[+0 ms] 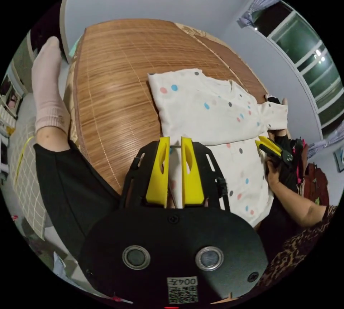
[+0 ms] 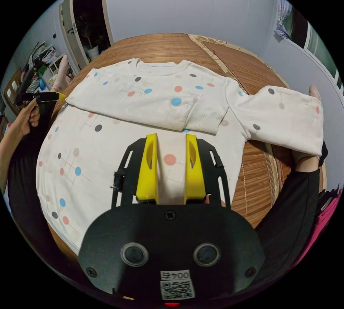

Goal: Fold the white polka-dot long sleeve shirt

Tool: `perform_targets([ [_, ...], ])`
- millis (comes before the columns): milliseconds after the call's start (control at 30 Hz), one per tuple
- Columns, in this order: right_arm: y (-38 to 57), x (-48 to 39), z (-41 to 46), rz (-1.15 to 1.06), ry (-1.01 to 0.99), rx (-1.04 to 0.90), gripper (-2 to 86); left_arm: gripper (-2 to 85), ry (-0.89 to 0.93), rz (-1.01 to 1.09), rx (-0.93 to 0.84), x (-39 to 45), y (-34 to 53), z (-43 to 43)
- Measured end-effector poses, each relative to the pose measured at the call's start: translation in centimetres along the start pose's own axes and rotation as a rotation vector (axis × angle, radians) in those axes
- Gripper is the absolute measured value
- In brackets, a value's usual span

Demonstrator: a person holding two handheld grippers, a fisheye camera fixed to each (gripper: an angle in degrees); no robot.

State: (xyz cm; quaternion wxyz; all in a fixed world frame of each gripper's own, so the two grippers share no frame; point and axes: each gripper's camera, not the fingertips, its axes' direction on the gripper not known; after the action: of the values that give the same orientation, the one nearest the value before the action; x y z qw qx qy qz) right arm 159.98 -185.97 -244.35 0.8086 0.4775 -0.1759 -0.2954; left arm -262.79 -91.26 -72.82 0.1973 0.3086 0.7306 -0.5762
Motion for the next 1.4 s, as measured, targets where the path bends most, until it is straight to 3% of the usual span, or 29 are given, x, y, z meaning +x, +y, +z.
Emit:
perform_targets([
  [167,0.3,0.1,0.2,0.001,-0.002,0.002,12.1,6.6,0.045,-0.135,0.091,-2.7,-0.2,0.4],
  [433,0.7,0.2,0.5,0.002,-0.002,0.003,12.1,3.9,-0.065,-0.059,0.066,-2.4,-1.3,0.9],
  [867,1.0,0.5,0.9,0.002,-0.002,0.004,12.3,1.8,0.249,-0.274,0.129,-10.6,0.4,1.3],
  [1033,1.0,0.6,1.0,0.003,-0.003,0.004,12.4,1.9,0.190,-0.176,0.218,-7.4,1.6,-1.3],
  [1200,1.1,0.7,1.1,0.003,-0.004,0.003,12.4,2.2,-0.097,0.038,0.061,-1.9,0.2,1.6],
  [1400,1.1,0.8,1.3,0.003,-0.004,0.004,12.4,5.2,-0.033,-0.040,0.144,-1.5,-0.4,-0.9],
])
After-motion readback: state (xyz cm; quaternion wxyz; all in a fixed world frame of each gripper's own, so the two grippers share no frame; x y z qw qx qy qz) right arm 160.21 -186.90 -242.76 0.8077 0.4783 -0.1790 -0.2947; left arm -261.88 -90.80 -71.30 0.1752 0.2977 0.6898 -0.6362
